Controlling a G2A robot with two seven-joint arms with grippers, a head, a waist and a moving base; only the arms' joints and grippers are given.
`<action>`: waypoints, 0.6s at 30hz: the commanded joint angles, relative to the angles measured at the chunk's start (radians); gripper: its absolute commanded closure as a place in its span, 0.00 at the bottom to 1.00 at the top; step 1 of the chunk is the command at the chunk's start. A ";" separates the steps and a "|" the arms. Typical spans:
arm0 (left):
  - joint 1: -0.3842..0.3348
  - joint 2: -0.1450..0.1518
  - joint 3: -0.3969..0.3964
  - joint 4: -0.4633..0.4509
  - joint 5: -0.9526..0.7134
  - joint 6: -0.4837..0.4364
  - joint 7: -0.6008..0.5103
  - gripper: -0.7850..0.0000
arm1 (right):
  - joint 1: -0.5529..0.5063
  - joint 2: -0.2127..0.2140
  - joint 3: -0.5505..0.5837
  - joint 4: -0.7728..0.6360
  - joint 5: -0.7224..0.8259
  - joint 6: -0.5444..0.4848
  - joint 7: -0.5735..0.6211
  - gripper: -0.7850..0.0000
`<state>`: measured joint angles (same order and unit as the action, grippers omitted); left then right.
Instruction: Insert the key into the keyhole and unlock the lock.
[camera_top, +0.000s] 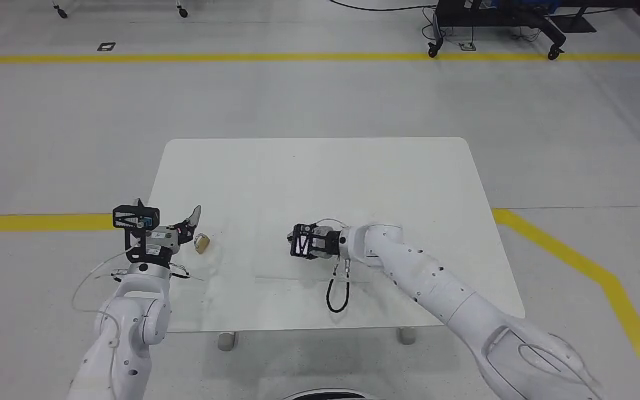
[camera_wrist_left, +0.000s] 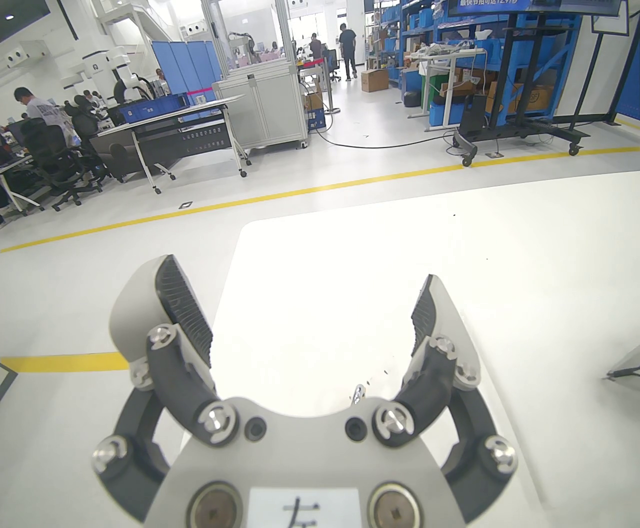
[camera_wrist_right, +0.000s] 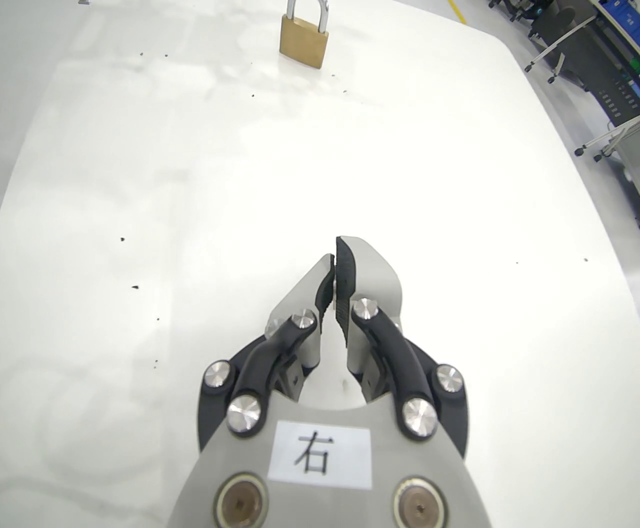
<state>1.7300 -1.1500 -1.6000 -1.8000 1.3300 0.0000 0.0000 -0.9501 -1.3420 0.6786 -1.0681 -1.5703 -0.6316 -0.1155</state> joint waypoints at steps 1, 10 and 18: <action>0.000 0.000 0.000 0.000 0.000 0.000 0.000 0.00 | -0.015 0.014 0.025 -0.033 -0.014 -0.002 -0.018 1.00; 0.000 0.000 0.000 0.000 0.000 0.000 0.000 0.00 | -0.183 0.089 0.264 -0.224 0.132 0.022 -0.179 1.00; 0.000 0.000 0.000 0.000 0.000 0.000 0.000 0.00 | -0.324 0.123 0.454 -0.292 0.505 -0.092 -0.170 1.00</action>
<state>1.7300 -1.1500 -1.6000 -1.8000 1.3300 0.0000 0.0000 -1.2615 -1.2218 1.1124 -1.3548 -1.1215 -0.7045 -0.2947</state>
